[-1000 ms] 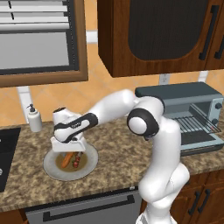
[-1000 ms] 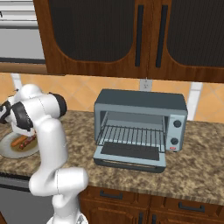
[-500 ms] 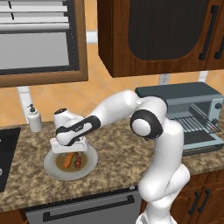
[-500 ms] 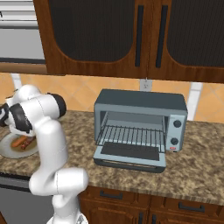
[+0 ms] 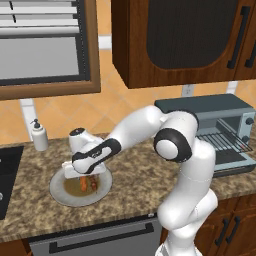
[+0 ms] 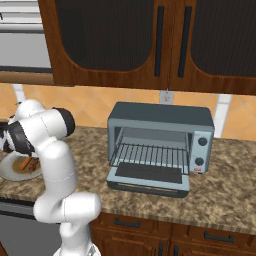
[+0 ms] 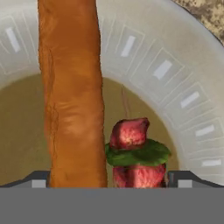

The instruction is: Pick up the kebab skewer and baguette bread, and place them inside the toaster oven. Close the toaster oven door and start by setting the timer.

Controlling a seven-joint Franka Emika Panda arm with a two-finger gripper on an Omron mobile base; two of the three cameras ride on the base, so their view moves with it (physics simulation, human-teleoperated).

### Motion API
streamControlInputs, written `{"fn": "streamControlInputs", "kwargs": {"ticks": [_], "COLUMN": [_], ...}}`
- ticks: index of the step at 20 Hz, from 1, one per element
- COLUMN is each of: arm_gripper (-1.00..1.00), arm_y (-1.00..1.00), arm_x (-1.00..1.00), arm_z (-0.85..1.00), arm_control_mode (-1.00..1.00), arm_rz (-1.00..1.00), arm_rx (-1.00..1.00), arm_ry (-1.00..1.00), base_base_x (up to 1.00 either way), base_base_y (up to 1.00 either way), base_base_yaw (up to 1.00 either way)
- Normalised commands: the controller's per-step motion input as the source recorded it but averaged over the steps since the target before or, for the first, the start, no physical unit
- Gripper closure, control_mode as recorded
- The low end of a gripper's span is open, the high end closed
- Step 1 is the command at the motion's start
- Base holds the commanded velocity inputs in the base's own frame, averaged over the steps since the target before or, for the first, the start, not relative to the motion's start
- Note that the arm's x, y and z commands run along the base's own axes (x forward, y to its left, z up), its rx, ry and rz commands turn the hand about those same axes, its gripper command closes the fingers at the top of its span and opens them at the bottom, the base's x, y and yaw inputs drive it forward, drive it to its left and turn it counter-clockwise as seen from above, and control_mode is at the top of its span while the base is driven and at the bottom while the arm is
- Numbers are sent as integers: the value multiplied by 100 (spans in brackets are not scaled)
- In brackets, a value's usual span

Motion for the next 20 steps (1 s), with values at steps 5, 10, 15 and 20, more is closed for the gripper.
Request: {"fn": "streamControlInputs", "kwargs": {"ticks": [5, 10, 15, 20], "arm_gripper": [-100, -100, -100, -100], "arm_y": [-43, 0, 0, 0], "arm_x": [0, 0, 0, 0], "arm_z": [-58, -5, 0, -10], "arm_control_mode": [-100, -100, -100, -100], "arm_rz": [21, 5, 0, 0], "arm_rx": [8, 1, 0, 0], "arm_ry": [-12, 0, 0, 3], "base_base_x": [0, 0, 0, 0], "base_base_y": [0, 0, 0, 0], "base_base_yaw": [0, 0, 0, 0]}}
